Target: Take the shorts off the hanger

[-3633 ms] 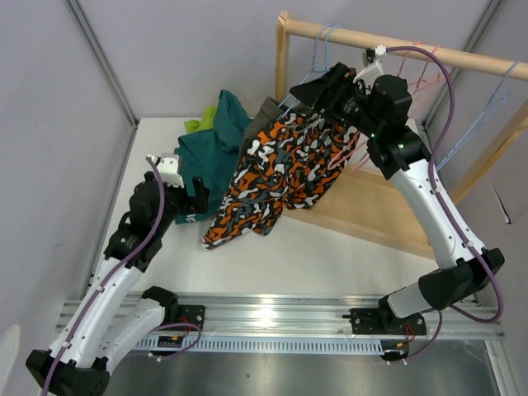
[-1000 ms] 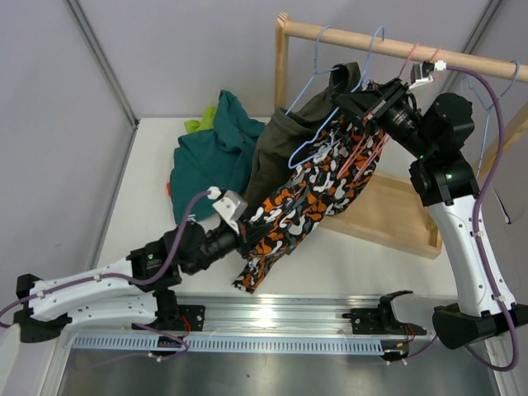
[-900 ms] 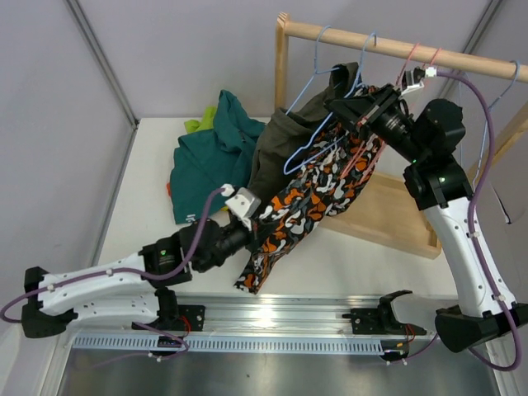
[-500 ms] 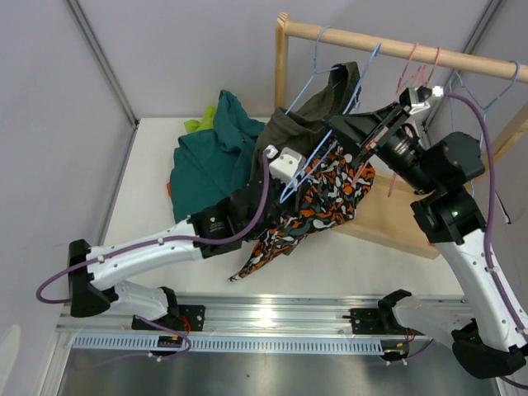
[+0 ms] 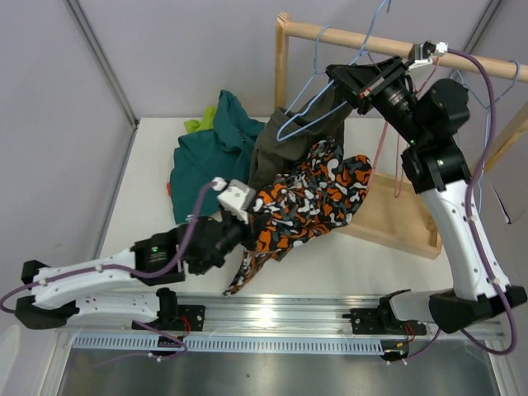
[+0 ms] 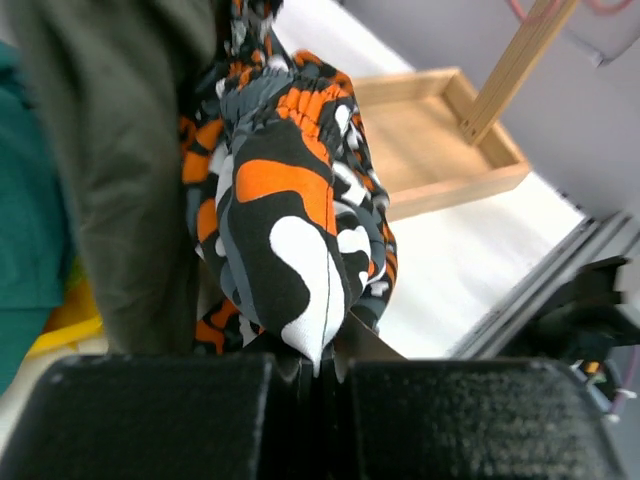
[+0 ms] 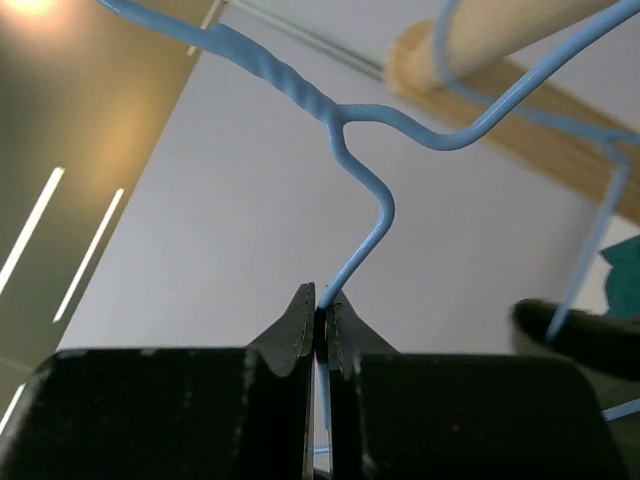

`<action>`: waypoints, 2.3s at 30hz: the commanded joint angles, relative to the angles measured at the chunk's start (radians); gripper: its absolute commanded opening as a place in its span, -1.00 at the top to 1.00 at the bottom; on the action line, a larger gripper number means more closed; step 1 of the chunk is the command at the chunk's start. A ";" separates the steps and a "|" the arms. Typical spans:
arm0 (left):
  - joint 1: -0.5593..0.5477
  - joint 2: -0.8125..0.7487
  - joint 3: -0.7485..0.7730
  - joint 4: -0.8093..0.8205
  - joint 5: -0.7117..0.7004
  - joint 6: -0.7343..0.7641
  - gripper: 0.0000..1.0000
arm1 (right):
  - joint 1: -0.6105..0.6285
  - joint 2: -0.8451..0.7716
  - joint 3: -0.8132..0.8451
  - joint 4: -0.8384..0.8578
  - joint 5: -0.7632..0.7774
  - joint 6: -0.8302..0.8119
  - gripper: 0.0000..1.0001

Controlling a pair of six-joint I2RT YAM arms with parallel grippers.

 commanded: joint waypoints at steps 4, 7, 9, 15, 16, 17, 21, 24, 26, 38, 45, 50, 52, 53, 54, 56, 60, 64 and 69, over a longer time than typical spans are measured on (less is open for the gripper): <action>-0.025 -0.187 -0.061 -0.121 -0.106 -0.095 1.00 | -0.061 0.041 -0.020 0.071 -0.008 0.004 1.00; -0.025 -0.206 -0.084 -0.133 -0.113 -0.107 1.00 | -0.069 0.042 -0.041 0.068 0.012 -0.004 1.00; -0.025 -0.207 -0.085 -0.142 -0.113 -0.110 1.00 | -0.070 0.034 -0.067 0.066 0.021 -0.004 1.00; -0.027 -0.200 -0.031 -0.181 -0.132 -0.106 1.00 | -0.070 -0.053 -0.168 0.006 0.075 -0.025 1.00; -0.027 -0.201 -0.003 -0.187 -0.133 -0.098 1.00 | -0.070 -0.069 -0.202 0.005 0.084 -0.036 1.00; -0.027 -0.201 0.004 -0.191 -0.135 -0.094 1.00 | -0.070 -0.092 -0.219 -0.004 0.099 -0.041 1.00; -0.027 -0.216 0.034 -0.219 -0.149 -0.083 1.00 | -0.076 -0.126 -0.273 -0.006 0.110 -0.050 1.00; -0.027 -0.229 0.038 -0.236 -0.156 -0.087 1.00 | -0.082 -0.139 -0.291 -0.008 0.113 -0.053 1.00; -0.027 -0.241 0.053 -0.267 -0.175 -0.087 1.00 | -0.081 -0.146 -0.294 -0.014 0.107 -0.053 0.95; -0.025 -0.204 0.348 -0.527 -0.481 0.106 1.00 | -0.075 -0.287 -0.236 -0.247 0.175 -0.226 -0.99; 0.054 -0.072 0.426 -0.644 -0.460 0.163 1.00 | -0.052 -0.296 -0.038 -0.633 0.283 -0.432 -0.99; 0.268 -0.091 0.445 -0.604 -0.328 0.242 1.00 | -0.055 -0.339 -0.007 -0.773 0.411 -0.553 -0.99; 0.321 -0.086 0.474 -0.612 -0.331 0.271 1.00 | -0.053 -0.350 -0.012 -0.820 0.445 -0.579 -0.99; 0.338 -0.081 0.483 -0.619 -0.351 0.297 1.00 | -0.053 -0.359 -0.015 -0.834 0.452 -0.602 -0.99; 0.355 -0.075 0.492 -0.629 -0.392 0.311 1.00 | -0.055 -0.363 -0.017 -0.860 0.477 -0.613 -0.99; 0.445 -0.062 0.527 -0.632 -0.412 0.377 1.00 | -0.053 -0.374 -0.020 -0.890 0.507 -0.642 -0.99; 0.662 -0.031 0.607 -0.615 -0.351 0.428 1.00 | -0.055 -0.434 -0.038 -0.917 0.558 -0.676 -0.99; 0.892 0.046 0.711 -0.627 -0.272 0.443 1.00 | -0.055 -0.466 -0.037 -0.931 0.558 -0.693 -0.99; 1.056 0.184 0.904 -0.662 -0.221 0.356 1.00 | -0.053 -0.472 -0.034 -0.939 0.511 -0.711 -0.99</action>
